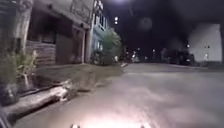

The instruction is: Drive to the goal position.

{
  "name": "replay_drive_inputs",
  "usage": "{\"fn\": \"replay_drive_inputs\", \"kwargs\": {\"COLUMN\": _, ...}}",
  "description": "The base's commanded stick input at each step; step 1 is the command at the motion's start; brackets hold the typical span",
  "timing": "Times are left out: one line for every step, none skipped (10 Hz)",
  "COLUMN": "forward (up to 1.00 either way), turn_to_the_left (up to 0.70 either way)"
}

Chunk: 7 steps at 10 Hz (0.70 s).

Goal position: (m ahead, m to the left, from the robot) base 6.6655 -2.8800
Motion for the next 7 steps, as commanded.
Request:
{"fn": "replay_drive_inputs", "kwargs": {"forward": 0.7, "turn_to_the_left": 0.0}}
{"fn": "replay_drive_inputs", "kwargs": {"forward": 0.7, "turn_to_the_left": 0.0}}
{"fn": "replay_drive_inputs", "kwargs": {"forward": 0.7, "turn_to_the_left": 0.0}}
{"fn": "replay_drive_inputs", "kwargs": {"forward": 0.7, "turn_to_the_left": -0.06}}
{"fn": "replay_drive_inputs", "kwargs": {"forward": 0.7, "turn_to_the_left": -0.31}}
{"fn": "replay_drive_inputs", "kwargs": {"forward": 0.7, "turn_to_the_left": -0.25}}
{"fn": "replay_drive_inputs", "kwargs": {"forward": 0.7, "turn_to_the_left": -0.08}}
